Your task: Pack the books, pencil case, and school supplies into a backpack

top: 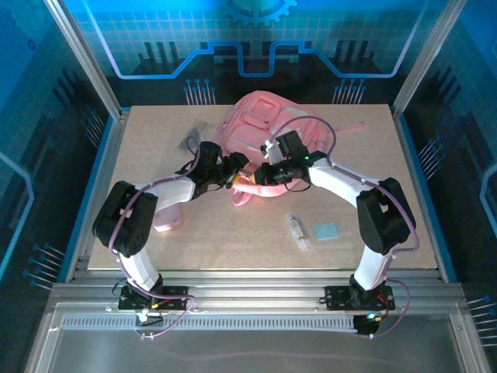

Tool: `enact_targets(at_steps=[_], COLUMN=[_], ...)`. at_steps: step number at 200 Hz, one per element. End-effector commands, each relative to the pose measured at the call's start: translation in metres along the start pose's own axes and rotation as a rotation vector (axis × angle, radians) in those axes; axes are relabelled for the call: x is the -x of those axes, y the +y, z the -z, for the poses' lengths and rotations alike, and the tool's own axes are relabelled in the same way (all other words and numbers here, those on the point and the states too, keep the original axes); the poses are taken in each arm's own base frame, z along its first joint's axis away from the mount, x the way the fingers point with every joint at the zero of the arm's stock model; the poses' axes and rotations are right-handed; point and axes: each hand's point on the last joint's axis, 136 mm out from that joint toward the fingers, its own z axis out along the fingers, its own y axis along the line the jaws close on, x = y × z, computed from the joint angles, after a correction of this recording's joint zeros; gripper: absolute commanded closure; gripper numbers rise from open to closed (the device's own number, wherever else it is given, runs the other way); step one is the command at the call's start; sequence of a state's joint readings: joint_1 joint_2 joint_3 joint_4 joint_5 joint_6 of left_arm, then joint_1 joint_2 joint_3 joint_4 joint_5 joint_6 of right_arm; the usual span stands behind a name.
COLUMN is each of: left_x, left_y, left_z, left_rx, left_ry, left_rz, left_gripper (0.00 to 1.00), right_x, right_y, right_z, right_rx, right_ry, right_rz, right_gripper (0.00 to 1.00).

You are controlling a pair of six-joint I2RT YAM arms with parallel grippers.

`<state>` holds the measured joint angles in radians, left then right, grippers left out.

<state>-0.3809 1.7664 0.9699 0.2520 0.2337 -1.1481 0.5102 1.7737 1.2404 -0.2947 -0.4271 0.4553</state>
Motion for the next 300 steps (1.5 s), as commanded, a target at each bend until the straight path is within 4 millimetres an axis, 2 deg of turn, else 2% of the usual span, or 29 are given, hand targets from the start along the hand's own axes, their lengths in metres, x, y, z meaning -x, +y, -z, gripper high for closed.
enact_targets(at_steps=[1, 9, 30, 37, 59, 82, 105, 119, 135, 155, 174, 190, 201, 215, 250, 300], left_x=[0.03, 0.029, 0.026, 0.025, 0.025, 0.024, 0.021, 0.018, 0.014, 0.011, 0.007, 0.005, 0.003, 0.002, -0.003, -0.01], left_y=[0.008, 0.013, 0.017, 0.016, 0.011, -0.002, -0.017, -0.025, -0.032, -0.035, -0.036, -0.036, -0.036, -0.038, -0.043, -0.043], left_z=[-0.014, -0.018, -0.021, -0.02, -0.011, 0.004, 0.019, 0.025, 0.032, 0.033, 0.03, 0.028, 0.026, 0.025, 0.025, 0.025], left_rx=[0.029, 0.036, 0.038, 0.036, 0.03, 0.001, -0.017, -0.024, -0.039, -0.048, -0.059, -0.065, -0.069, -0.075, -0.098, -0.114], left_ry=[-0.123, -0.113, -0.093, -0.09, -0.094, -0.1, -0.089, -0.074, -0.061, -0.049, -0.032, -0.02, -0.014, -0.011, 0.001, 0.018], left_rz=[-0.024, -0.019, -0.021, -0.029, -0.05, -0.069, -0.098, -0.119, -0.13, -0.134, -0.128, -0.125, -0.125, -0.123, -0.126, -0.117], left_gripper=[0.58, 0.68, 0.89, 1.0, 1.0, 1.0, 1.0, 1.0, 1.0, 1.0, 1.0, 1.0, 1.0, 1.0, 1.0, 1.0], right_x=[-0.008, -0.015, -0.031, -0.035, -0.047, -0.053, -0.05, -0.041, -0.027, -0.013, -0.007, -0.006, -0.006, -0.005, 0.001, 0.019], right_y=[0.021, 0.013, -0.012, -0.019, -0.047, -0.082, -0.116, -0.128, -0.117, -0.082, -0.052, -0.032, -0.022, -0.011, -0.004, -0.003], right_z=[0.017, 0.017, 0.018, 0.019, 0.026, 0.042, 0.061, 0.069, 0.073, 0.07, 0.065, 0.058, 0.052, 0.042, 0.017, 0.003], right_rx=[0.061, 0.03, -0.046, -0.065, -0.144, -0.232, -0.278, -0.282, -0.228, -0.122, -0.042, 0.001, 0.024, 0.052, 0.046, 0.034], right_ry=[-0.013, -0.003, 0.023, 0.025, 0.033, 0.016, -0.023, -0.061, -0.099, -0.128, -0.138, -0.13, -0.129, -0.125, -0.117, -0.135], right_rz=[0.027, 0.024, 0.001, -0.006, -0.029, -0.057, -0.113, -0.142, -0.123, -0.048, 0.016, 0.054, 0.069, 0.079, 0.091, 0.118], right_gripper=[1.0, 1.0, 1.0, 1.0, 1.0, 1.0, 1.0, 1.0, 1.0, 1.0, 0.79, 0.66, 0.61, 0.59, 0.55, 0.53])
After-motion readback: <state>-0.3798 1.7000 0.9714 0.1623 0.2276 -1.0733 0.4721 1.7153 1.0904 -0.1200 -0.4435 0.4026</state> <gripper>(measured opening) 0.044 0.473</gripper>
